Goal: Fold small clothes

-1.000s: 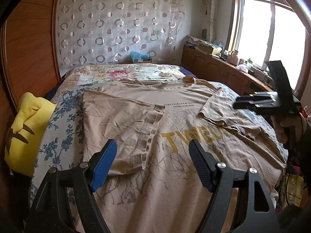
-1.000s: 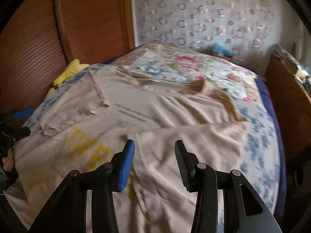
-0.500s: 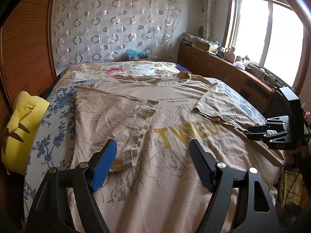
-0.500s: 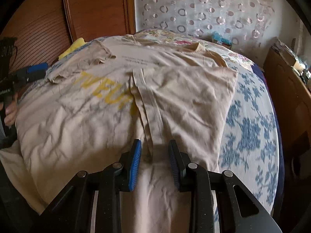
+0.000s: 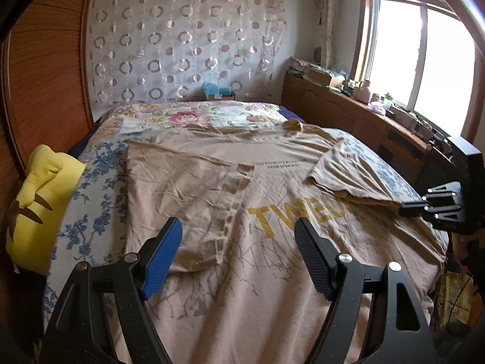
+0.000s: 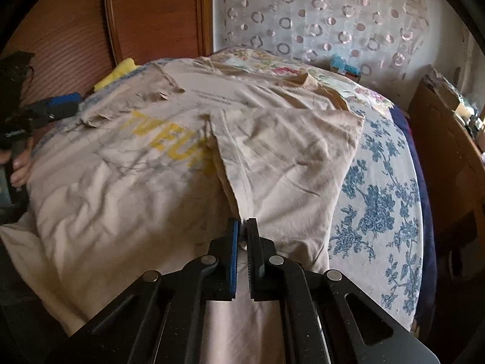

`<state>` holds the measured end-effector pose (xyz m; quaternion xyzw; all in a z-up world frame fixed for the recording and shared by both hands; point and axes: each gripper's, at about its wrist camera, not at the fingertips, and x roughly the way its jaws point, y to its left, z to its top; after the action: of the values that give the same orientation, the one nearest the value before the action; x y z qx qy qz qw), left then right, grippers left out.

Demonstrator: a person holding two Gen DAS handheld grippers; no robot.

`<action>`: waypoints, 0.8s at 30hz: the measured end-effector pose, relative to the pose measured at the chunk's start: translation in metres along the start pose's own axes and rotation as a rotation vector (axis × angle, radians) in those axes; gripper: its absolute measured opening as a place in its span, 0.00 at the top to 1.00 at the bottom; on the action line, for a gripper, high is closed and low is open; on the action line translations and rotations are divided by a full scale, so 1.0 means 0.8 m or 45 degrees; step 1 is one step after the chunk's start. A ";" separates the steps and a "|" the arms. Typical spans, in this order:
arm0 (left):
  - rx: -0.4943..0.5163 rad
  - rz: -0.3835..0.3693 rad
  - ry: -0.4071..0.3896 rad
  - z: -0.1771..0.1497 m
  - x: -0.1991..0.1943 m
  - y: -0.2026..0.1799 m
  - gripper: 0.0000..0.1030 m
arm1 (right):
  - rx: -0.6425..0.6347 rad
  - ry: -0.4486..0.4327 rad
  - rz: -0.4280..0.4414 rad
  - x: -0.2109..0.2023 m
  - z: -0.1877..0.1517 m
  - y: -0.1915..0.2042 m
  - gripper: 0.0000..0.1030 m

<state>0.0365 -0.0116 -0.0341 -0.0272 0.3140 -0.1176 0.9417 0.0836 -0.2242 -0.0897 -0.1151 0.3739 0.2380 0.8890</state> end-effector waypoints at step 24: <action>0.099 0.139 0.090 0.043 0.048 0.052 0.25 | 0.171 -0.053 -0.141 0.049 0.042 -0.073 0.49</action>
<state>0.0949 0.0187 -0.0344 0.0307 0.3434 -0.0789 0.9354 0.1576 -0.2484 -0.0928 -0.0709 0.3637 0.1654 0.9140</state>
